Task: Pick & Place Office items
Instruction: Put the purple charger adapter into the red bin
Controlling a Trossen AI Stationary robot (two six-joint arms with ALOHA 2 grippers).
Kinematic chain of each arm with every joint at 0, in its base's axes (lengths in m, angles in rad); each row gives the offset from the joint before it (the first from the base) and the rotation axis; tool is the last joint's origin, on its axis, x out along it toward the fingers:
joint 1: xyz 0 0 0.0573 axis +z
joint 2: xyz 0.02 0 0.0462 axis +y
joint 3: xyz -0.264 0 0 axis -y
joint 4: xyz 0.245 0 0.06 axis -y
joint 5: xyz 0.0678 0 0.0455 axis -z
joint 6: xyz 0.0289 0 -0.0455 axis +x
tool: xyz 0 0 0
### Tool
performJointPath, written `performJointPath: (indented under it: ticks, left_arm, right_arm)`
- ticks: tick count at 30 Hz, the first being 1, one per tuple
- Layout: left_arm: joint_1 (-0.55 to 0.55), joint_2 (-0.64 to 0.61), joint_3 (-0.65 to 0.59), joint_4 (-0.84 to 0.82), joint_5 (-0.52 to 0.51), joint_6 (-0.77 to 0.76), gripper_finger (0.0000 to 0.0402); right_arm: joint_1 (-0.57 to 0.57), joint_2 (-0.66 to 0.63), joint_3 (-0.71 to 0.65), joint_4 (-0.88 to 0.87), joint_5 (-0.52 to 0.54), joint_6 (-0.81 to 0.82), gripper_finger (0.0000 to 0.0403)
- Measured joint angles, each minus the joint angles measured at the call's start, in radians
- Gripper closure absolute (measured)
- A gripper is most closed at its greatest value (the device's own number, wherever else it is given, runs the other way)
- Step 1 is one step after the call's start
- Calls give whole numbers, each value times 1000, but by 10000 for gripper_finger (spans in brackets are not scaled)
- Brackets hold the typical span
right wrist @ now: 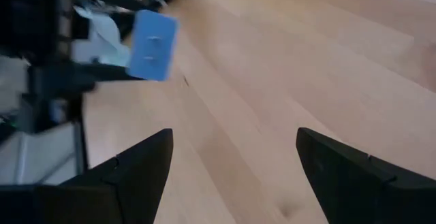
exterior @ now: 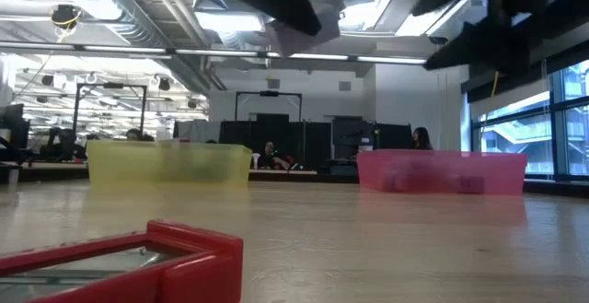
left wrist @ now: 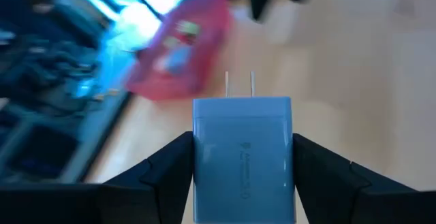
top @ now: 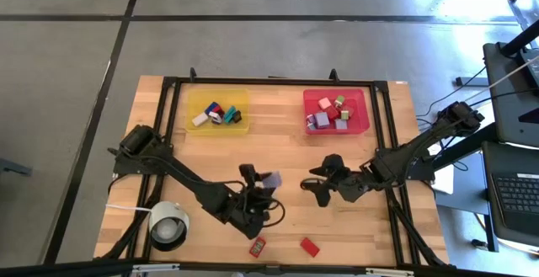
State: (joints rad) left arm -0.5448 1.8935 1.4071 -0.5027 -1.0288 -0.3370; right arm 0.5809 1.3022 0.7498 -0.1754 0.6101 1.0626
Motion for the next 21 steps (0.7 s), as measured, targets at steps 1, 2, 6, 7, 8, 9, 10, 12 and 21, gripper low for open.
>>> performJointPath:
  ticks: [1,2,6,7,8,9,10,12,21]
  left_arm:
    - [6,0,0,11,-28,4,187]
    - [14,0,0,23,-33,12,188]
    - [40,6,0,63,-15,40,187]
    - [45,8,0,65,-20,45,187]
    - [49,9,-2,66,-35,45,187]
    - [55,9,-2,72,-51,46,187]
    - [61,9,-2,83,-59,51,187]
    - [72,8,-2,99,-62,85,187]
    - [108,8,-3,292,-53,353,186]
  right_arm:
    - [-9,0,0,24,-4,-7,89]
    - [-20,0,0,49,-19,-26,89]
    - [-70,0,0,156,-94,-118,89]
    - [-83,0,0,176,-110,-136,89]
    - [-98,0,0,193,-126,-154,89]
    - [-112,0,0,202,-142,-161,89]
    - [-126,0,0,205,-154,-163,88]
    - [-152,0,0,206,-163,-161,84]
    - [-240,0,0,236,-217,-172,65]
